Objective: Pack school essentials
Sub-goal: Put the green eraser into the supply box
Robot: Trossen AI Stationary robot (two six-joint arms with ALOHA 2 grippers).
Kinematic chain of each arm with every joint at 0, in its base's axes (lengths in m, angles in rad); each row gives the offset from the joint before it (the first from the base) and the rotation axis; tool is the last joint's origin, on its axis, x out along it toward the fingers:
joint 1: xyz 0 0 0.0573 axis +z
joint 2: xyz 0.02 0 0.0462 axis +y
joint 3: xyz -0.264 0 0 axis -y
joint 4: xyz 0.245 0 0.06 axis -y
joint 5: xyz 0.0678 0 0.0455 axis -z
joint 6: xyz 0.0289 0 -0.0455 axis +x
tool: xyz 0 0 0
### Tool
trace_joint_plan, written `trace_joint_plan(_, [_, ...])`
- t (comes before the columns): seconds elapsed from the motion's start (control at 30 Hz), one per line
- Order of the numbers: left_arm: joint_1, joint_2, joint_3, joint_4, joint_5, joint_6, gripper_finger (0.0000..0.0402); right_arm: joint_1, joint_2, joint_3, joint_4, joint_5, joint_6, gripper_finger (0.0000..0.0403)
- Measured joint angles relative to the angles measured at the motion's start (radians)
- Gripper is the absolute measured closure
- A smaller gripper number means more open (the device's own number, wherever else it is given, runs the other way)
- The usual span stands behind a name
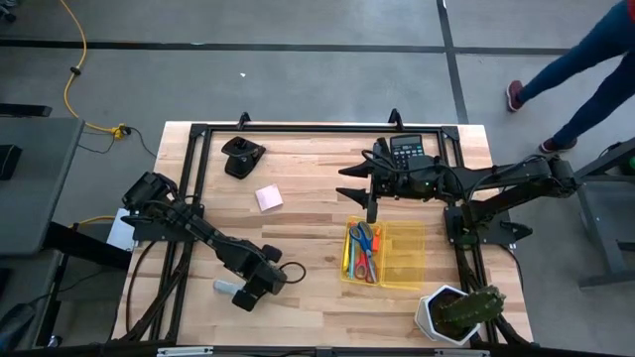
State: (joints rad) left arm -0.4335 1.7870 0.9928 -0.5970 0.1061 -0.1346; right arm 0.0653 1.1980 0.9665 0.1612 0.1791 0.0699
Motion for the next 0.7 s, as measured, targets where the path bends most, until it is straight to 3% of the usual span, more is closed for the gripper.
trace_joint_plan(0.23, [-0.003, 0.0, 0.0, -0.036, 0.025, -0.098, 0.0299, 0.0, 0.0, 0.0, 0.0, 0.0, 0.0, 0.0188])
trace_joint_plan(0.7, [-0.005, 0.0, -0.002, -0.057, 0.081, -0.154, 0.0307, 0.0, 0.0, 0.0, 0.0, 0.0, 0.0, 0.0188])
